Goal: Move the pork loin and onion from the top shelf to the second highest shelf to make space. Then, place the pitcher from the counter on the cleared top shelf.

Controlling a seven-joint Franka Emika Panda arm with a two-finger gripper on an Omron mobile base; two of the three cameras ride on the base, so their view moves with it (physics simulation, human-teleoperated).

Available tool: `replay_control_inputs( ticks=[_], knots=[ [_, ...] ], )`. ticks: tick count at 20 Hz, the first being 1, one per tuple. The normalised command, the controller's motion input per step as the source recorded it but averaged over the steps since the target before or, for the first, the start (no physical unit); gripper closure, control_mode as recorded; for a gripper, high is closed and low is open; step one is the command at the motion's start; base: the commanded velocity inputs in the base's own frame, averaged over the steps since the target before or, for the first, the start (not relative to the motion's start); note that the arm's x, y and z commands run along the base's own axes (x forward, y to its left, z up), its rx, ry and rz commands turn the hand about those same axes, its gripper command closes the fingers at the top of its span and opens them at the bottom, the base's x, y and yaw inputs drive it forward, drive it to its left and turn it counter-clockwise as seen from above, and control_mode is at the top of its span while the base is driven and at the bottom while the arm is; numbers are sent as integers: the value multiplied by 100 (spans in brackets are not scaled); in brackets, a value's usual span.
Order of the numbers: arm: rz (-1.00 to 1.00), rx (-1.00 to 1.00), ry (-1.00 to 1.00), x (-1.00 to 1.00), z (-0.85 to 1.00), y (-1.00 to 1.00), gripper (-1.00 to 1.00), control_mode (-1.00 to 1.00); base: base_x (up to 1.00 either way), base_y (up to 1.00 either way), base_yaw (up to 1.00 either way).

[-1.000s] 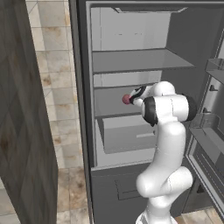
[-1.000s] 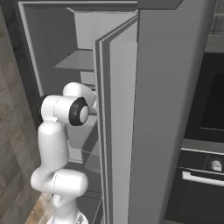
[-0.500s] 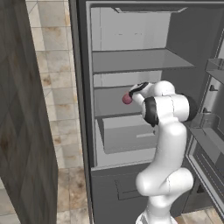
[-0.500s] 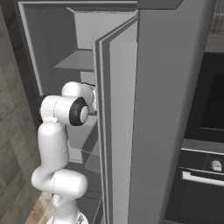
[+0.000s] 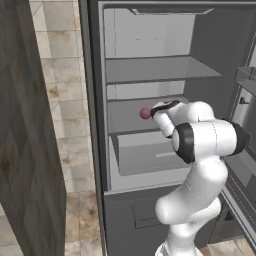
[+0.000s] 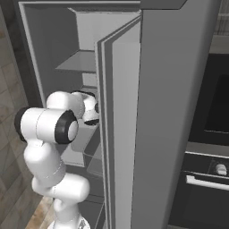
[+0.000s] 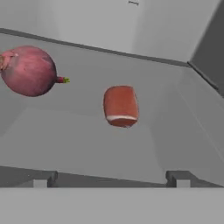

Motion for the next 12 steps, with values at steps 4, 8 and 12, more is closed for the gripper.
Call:
replay_control_inputs(
  ticks=[4, 8, 12],
  knots=[
    [0, 0, 1, -63, 98, 21, -100, -100, 0, 0, 0],
    [0, 0, 1, -69, 100, 36, -100, -100, 0, 0, 0],
    [0, 0, 2, -69, 100, 40, -100, -100, 0, 0, 0]
  ],
)
